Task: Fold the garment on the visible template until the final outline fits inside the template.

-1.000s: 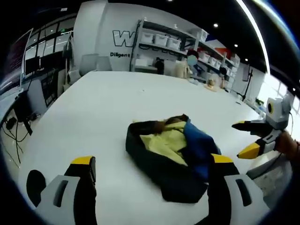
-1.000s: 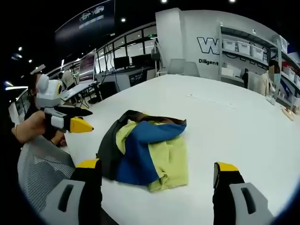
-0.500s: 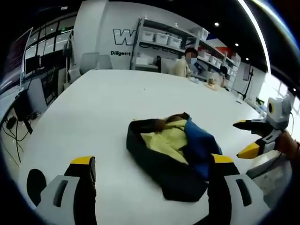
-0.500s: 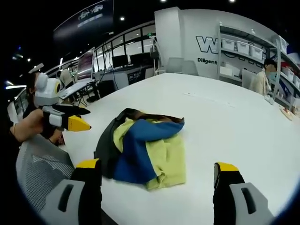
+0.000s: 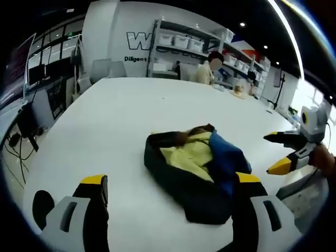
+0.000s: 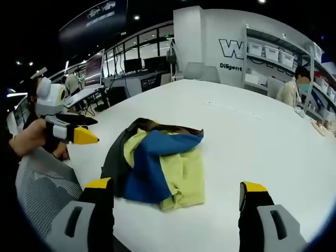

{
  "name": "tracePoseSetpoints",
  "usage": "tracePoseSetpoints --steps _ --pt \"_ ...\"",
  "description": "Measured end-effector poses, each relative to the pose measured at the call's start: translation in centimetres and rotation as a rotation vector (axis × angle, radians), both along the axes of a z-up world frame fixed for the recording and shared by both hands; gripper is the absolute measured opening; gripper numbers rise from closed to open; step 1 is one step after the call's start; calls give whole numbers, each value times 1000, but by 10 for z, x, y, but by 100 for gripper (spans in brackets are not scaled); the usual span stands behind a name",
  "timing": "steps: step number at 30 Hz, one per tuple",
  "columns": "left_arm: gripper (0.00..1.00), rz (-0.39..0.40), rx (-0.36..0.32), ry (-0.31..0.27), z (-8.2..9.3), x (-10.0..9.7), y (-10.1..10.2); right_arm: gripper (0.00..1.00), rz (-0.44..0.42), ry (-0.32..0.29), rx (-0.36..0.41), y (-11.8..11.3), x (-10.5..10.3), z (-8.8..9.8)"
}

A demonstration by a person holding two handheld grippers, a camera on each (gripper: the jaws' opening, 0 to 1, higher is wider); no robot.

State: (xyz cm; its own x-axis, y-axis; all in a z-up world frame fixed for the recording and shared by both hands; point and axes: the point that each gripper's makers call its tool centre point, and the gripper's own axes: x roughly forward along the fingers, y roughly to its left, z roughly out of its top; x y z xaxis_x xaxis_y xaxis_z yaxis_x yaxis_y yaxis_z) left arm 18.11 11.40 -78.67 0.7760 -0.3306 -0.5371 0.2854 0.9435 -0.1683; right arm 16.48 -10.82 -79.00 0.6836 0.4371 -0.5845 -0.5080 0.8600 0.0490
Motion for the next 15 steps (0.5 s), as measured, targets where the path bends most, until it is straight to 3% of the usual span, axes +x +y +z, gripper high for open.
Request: tracePoseSetpoints --steps 15 --pt "94 0 3 17 -4 -1 -1 99 -2 -15 -6 -1 1 2"
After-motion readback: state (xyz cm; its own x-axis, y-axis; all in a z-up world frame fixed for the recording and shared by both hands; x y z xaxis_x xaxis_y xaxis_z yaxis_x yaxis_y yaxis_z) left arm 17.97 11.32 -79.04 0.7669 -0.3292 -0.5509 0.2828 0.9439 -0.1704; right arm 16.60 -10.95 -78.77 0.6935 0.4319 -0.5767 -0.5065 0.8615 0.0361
